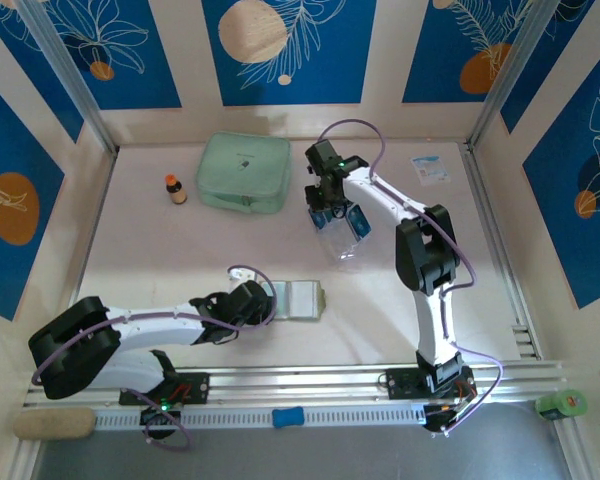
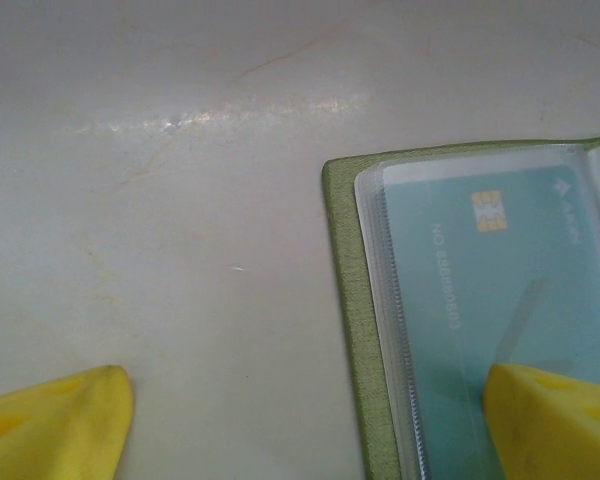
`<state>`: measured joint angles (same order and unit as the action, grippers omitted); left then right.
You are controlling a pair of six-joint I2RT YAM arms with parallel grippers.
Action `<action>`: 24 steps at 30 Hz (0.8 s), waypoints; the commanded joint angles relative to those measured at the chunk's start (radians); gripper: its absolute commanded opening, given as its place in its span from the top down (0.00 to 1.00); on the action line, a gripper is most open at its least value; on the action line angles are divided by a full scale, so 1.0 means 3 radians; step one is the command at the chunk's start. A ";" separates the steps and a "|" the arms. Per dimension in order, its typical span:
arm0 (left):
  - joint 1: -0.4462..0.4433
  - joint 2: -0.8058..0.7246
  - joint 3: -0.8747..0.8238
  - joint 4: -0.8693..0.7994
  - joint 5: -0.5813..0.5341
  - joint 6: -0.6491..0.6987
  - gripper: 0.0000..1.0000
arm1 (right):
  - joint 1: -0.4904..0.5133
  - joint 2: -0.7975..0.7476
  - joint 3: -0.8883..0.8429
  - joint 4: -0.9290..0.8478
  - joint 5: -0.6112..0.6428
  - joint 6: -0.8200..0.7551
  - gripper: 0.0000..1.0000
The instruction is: Put the credit cards into the card holder
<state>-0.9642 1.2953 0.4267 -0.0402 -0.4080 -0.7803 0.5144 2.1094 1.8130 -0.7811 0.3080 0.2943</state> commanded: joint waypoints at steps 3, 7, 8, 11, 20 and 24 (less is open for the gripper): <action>0.0023 -0.0033 -0.0075 0.0008 0.0078 -0.0048 0.10 | 0.0060 0.0219 0.0277 -0.0247 0.0278 -0.0121 0.78; 0.0023 -0.0033 -0.0077 0.0025 0.0086 -0.0058 0.10 | 0.0065 0.0333 0.0367 -0.0295 0.0399 -0.0140 0.79; 0.0023 -0.0032 -0.0077 0.0027 0.0086 -0.0055 0.10 | 0.0065 0.0354 0.0386 -0.0301 0.0407 -0.0143 0.79; 0.0023 -0.0032 -0.0077 0.0027 0.0085 -0.0059 0.10 | 0.0069 0.0430 0.0445 -0.0331 0.0400 -0.0157 0.79; 0.0023 -0.0033 -0.0078 0.0028 0.0075 -0.0058 0.10 | 0.0096 0.0506 0.0503 -0.0349 0.0341 -0.0193 0.88; 0.0023 -0.0037 -0.0078 0.0029 0.0075 -0.0059 0.10 | 0.0076 0.0461 0.0493 -0.0339 0.0253 -0.0183 0.94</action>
<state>-0.9642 1.2915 0.4194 -0.0292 -0.4080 -0.7807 0.5373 2.2444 1.9358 -0.8604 0.4061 0.2424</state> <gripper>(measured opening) 0.903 0.069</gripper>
